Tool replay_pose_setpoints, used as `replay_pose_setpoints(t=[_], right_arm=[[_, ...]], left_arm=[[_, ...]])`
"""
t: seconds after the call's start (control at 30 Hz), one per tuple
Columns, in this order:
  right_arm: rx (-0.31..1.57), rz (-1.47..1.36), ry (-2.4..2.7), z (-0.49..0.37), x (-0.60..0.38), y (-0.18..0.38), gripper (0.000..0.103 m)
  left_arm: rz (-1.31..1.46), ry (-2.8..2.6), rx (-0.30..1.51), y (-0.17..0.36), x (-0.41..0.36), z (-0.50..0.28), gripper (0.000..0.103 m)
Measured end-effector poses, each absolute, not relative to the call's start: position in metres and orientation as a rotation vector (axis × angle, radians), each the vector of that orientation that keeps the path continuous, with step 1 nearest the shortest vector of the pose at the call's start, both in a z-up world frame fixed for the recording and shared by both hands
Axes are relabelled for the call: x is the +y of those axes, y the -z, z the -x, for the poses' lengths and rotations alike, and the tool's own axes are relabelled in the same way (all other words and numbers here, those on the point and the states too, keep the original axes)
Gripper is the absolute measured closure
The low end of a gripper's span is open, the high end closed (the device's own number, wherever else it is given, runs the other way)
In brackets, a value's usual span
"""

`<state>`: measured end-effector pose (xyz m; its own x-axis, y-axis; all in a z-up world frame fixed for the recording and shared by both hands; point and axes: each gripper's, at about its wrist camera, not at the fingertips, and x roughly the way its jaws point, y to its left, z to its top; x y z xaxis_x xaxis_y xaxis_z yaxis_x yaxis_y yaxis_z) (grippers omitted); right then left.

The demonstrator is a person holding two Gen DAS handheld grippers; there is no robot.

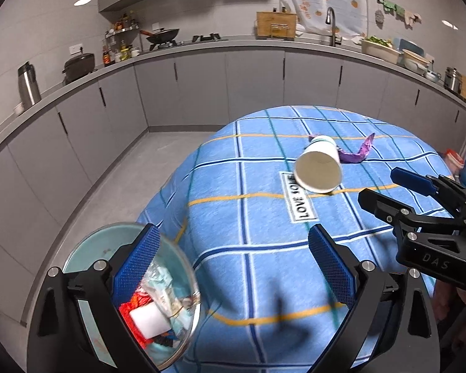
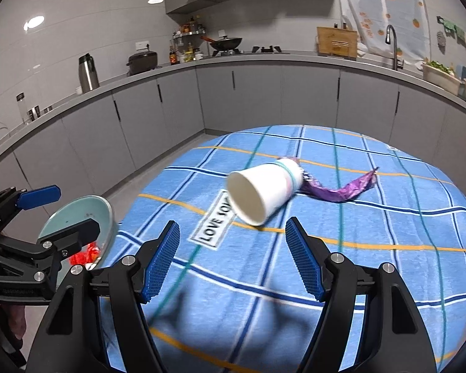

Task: Collect trash
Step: 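Move both open grippers back over the table toward the paper cup, then grasp the white paper cup by its rim with the left gripper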

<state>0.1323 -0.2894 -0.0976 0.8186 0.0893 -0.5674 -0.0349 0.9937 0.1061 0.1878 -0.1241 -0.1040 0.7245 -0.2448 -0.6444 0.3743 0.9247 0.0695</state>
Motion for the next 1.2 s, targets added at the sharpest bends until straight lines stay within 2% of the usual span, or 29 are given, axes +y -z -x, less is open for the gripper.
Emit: replay_pose_setpoints(t=[0.6,0.73,0.83,0.9,0.93,0.97,1.03,1.07,1.17,1.2], right_arm=[[0.625,-0.133,0.134,-0.14,-0.386,0.106,0.033],[0.631,-0.141,0.146,-0.143,-0.398,0.109,0.032],[0.638,-0.146,0.152,-0.145,-0.404,0.111,0.032],[0.639,-0.142,0.157,-0.148,-0.407,0.111,0.032],[0.639,-0.137,0.161,-0.15,-0.409,0.11,0.032],[0.644,-0.13,0.167,-0.154,-0.41,0.11,0.032],[0.653,-0.119,0.175,-0.162,-0.412,0.111,0.032],[0.655,-0.117,0.177,-0.165,-0.414,0.112,0.032],[0.67,-0.11,0.172,-0.179,-0.416,0.114,0.032],[0.673,-0.105,0.168,-0.183,-0.415,0.114,0.032]], left_arm=[[-0.278,0.477,0.685,0.124,-0.234,-0.241,0.008],[-0.285,0.494,0.692,0.131,-0.254,-0.246,0.012],[-0.285,0.52,0.711,0.137,-0.267,-0.248,0.029],[-0.291,0.532,0.719,0.141,-0.274,-0.249,0.035],[-0.287,0.54,0.722,0.142,-0.276,-0.25,0.041],[-0.28,0.551,0.728,0.144,-0.278,-0.251,0.054],[-0.278,0.558,0.741,0.146,-0.281,-0.253,0.066],[-0.272,0.567,0.748,0.148,-0.282,-0.254,0.079],[-0.257,0.576,0.759,0.152,-0.283,-0.256,0.098],[-0.256,0.576,0.76,0.152,-0.283,-0.256,0.099]])
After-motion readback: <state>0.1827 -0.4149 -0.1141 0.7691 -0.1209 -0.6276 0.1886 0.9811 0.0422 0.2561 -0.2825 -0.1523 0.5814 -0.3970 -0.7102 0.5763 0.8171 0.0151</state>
